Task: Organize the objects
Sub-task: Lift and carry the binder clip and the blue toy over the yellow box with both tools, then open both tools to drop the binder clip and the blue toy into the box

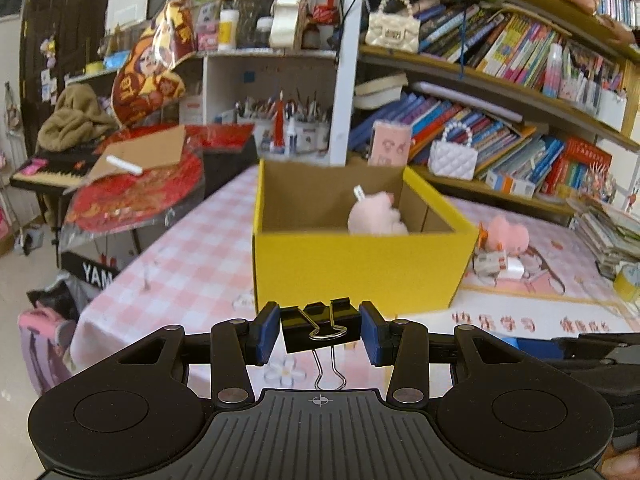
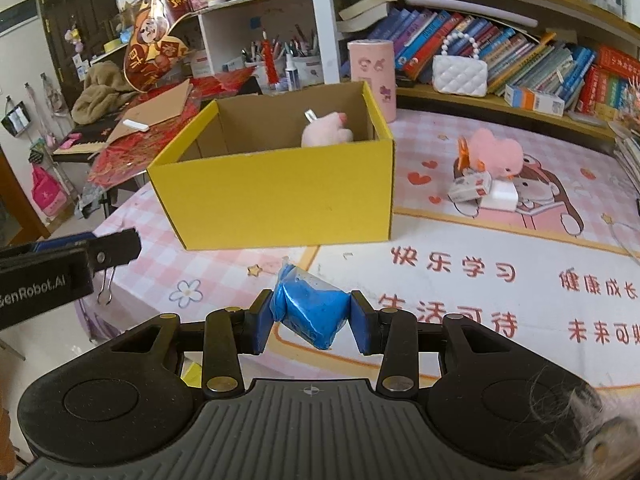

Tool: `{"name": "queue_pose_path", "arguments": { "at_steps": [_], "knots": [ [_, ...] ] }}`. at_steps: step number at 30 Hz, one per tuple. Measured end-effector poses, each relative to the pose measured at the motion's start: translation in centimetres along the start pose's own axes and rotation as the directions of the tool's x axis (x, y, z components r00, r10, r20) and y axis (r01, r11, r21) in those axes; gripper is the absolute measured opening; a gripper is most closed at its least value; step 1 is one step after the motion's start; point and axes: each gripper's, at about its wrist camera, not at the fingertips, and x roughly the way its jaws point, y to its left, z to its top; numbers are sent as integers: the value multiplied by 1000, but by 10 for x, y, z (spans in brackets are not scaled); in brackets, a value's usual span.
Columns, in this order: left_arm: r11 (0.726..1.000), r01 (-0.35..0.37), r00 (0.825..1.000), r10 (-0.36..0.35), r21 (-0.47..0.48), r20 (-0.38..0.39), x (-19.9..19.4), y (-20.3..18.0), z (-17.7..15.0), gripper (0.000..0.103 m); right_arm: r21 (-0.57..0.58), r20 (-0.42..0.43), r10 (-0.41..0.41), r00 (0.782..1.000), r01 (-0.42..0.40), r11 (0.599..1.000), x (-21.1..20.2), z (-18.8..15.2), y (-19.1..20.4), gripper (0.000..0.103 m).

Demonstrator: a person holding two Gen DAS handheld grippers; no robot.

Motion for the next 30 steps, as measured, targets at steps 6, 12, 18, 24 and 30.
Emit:
{"name": "queue_pose_path", "arguments": {
  "at_steps": [6,12,18,24,30],
  "knots": [
    [1000,-22,998,22,-11,64,14,1,28,41,-10,81,10,997,-9,1000,8,37,-4,37],
    [999,-48,994,48,-2,99,44,-2,56,41,-15,156,18,988,-15,1000,28,89,-17,37],
    [996,-83,994,82,17,68,85,-13,64,41,-51,150,37,988,-29,998,60,119,-29,37],
    [993,-107,994,106,51,23,117,-24,69,41,-97,78,77,994,-70,993,99,127,-35,37],
    [987,-142,989,146,78,-38,143,-24,67,41,-185,-8,103,995,-103,977,136,132,-32,37]
  ]
}}
